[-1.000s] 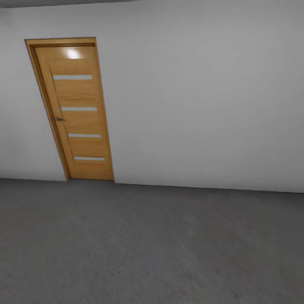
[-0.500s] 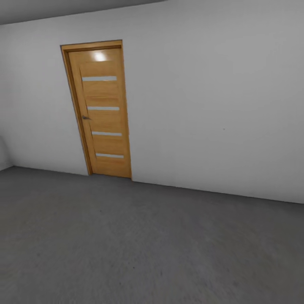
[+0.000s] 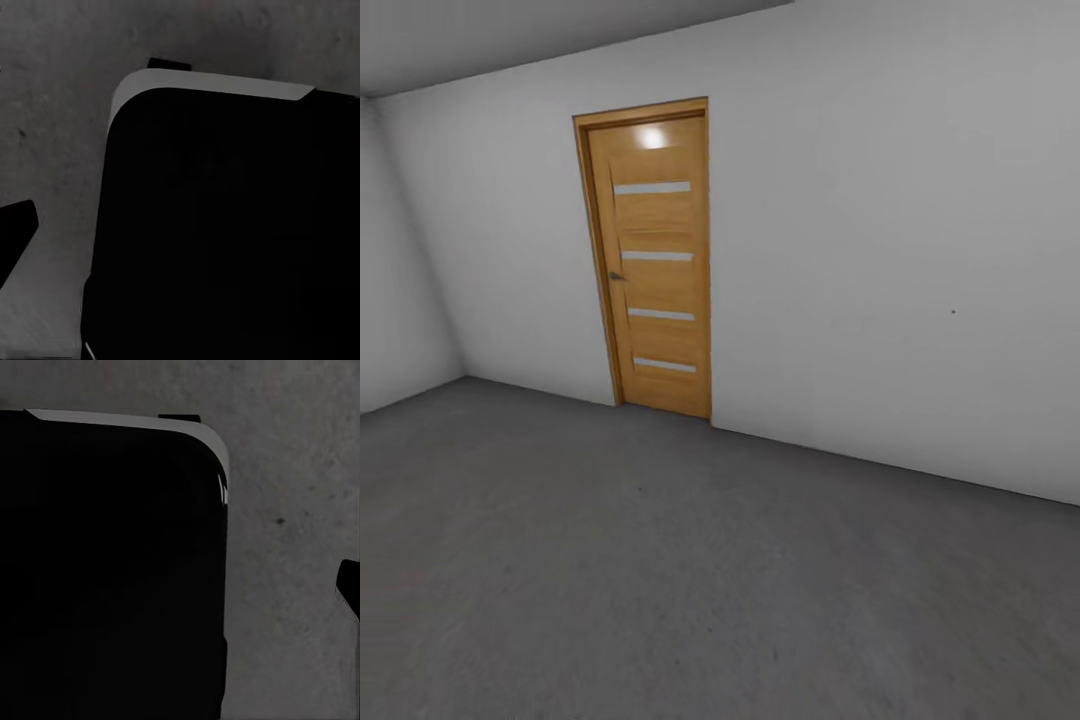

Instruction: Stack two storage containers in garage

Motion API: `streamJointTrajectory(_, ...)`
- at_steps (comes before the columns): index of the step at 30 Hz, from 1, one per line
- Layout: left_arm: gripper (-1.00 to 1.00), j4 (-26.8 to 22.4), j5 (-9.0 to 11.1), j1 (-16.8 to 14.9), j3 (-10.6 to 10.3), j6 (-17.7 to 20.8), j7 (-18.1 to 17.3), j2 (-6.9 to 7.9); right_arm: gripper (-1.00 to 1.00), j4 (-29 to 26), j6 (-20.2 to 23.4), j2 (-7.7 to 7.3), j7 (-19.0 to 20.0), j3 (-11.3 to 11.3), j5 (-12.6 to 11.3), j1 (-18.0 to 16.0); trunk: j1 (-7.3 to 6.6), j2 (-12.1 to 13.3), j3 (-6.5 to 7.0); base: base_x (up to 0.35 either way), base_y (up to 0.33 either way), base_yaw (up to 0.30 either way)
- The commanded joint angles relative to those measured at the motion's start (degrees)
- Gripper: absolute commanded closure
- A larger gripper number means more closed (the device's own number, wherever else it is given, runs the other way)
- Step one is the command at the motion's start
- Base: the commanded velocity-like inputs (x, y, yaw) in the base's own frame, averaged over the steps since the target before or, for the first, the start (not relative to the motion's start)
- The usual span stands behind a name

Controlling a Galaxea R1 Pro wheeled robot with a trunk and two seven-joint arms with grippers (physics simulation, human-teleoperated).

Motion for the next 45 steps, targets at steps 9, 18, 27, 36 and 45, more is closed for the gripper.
streamJointTrajectory(9,-1.00,0.00,0.24,-0.01,0.08,-0.12,0.02,0.07,-1.00,0.10,-0.31,-0.03,-0.09,0.03,0.05,-0.03,0.00,-0.02,-0.04,0.000,0.000,0.296)
streamJointTrajectory(18,-1.00,0.00,0.23,-0.01,0.02,-0.12,0.02,0.07,-1.00,0.10,-0.31,-0.06,-0.09,-0.04,0.05,-0.03,0.00,-0.02,-0.04,0.000,0.000,0.296)
streamJointTrajectory(27,-1.00,0.00,0.23,-0.01,0.05,-0.12,0.02,0.07,-1.00,0.10,-0.18,-0.03,-0.01,-0.04,-0.08,-0.03,0.00,-0.02,-0.04,0.000,0.000,0.165)
streamJointTrajectory(36,-1.00,0.07,0.39,-0.01,0.34,-0.06,-0.18,-0.31,-1.00,0.10,-0.21,-0.02,0.00,0.00,0.02,-0.03,0.00,-0.02,-0.04,0.000,0.000,0.005)
streamJointTrajectory(45,-1.00,-0.04,0.31,-0.01,0.08,0.70,-0.36,-1.17,-1.00,0.10,-0.22,0.00,0.06,0.01,0.02,-0.01,0.00,-0.02,-0.04,0.009,0.000,0.000)
